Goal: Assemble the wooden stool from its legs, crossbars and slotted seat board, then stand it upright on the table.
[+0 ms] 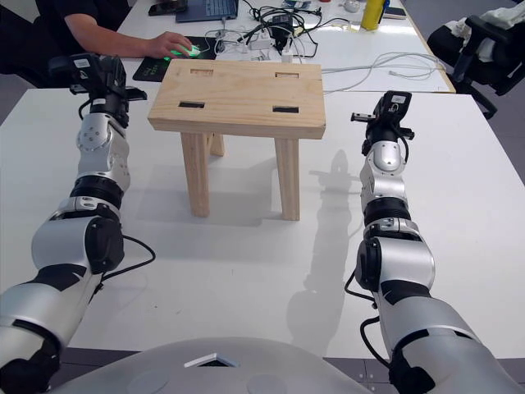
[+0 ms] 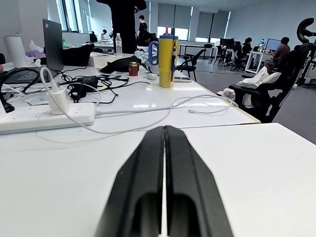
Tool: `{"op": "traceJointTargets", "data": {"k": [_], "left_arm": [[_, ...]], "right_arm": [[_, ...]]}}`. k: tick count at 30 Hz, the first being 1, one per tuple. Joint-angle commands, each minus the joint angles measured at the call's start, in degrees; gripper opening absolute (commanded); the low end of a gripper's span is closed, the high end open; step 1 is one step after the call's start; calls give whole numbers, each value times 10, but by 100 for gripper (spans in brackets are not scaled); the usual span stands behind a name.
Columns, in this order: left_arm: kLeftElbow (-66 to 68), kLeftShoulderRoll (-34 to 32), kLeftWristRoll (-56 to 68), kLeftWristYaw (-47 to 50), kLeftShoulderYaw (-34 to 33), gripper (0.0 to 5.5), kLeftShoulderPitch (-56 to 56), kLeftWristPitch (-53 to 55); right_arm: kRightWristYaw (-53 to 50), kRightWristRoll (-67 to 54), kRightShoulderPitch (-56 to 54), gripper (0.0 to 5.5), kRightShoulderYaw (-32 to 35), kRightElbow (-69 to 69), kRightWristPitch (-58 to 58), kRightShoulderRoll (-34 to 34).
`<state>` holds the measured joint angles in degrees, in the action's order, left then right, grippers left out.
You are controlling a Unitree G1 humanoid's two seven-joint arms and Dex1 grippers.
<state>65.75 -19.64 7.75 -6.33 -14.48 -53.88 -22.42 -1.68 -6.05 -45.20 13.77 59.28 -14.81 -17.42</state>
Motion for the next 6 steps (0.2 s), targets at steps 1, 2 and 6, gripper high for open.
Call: {"op": "traceJointTargets", "data": {"k": [1, 2, 6], "left_arm": [[-9, -18, -17, -2, 11, 73, -4, 5], [-10, -20, -21, -1, 13, 73, -3, 6], [-12, -19, -26, 0, 19, 73, -4, 15]], "right_arm": [[-9, 1, 21, 0, -2, -27, -5, 15], [-13, 5, 27, 0, -4, -35, -6, 17], [-24, 14, 48, 0, -9, -58, -7, 20]]}}
